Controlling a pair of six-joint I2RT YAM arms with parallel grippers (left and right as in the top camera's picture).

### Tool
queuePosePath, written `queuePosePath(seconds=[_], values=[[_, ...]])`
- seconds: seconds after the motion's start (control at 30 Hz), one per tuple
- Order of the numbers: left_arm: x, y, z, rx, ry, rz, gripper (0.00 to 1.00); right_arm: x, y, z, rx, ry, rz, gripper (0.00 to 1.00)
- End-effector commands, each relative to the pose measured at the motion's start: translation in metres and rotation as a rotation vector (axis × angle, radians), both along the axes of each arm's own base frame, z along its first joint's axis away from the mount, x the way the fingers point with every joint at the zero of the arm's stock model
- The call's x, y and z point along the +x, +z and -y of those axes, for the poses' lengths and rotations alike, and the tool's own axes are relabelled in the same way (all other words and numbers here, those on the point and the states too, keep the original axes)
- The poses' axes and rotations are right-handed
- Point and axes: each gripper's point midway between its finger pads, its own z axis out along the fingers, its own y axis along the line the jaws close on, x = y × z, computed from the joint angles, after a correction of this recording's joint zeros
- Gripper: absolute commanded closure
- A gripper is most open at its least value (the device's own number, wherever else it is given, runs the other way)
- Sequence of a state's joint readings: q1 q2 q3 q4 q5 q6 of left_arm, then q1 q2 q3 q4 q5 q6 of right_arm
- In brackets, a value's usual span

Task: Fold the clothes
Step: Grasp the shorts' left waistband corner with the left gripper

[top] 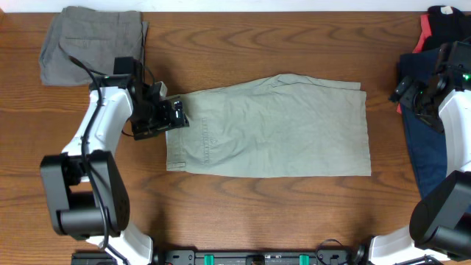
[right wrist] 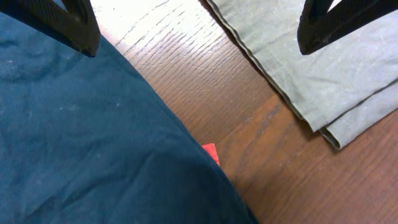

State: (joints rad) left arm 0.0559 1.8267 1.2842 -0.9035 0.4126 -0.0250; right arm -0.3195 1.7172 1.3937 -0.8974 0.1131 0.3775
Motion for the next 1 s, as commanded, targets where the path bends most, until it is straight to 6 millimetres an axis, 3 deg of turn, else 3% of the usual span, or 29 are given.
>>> queuePosePath(seconds=[0.0, 0.33, 0.73, 0.97], values=[[0.005, -0.007, 0.000, 0.001, -0.011, -0.009, 0.02, -0.001, 0.004, 0.002, -0.016, 0.007, 0.003, 0.01], [0.010, -0.032, -0.001, 0.005, -0.040, -0.020, 0.02, -0.001, 0.004, 0.002, -0.017, 0.006, 0.003, 0.01], [-0.005, -0.067, 0.000, -0.008, -0.056, -0.130, 0.02, -0.001, 0.004, 0.002, -0.016, 0.006, 0.003, 0.01], [-0.022, -0.078, 0.024, -0.171, -0.110, -0.203, 0.02, -0.001, 0.004, 0.002, -0.016, 0.007, 0.003, 0.01]])
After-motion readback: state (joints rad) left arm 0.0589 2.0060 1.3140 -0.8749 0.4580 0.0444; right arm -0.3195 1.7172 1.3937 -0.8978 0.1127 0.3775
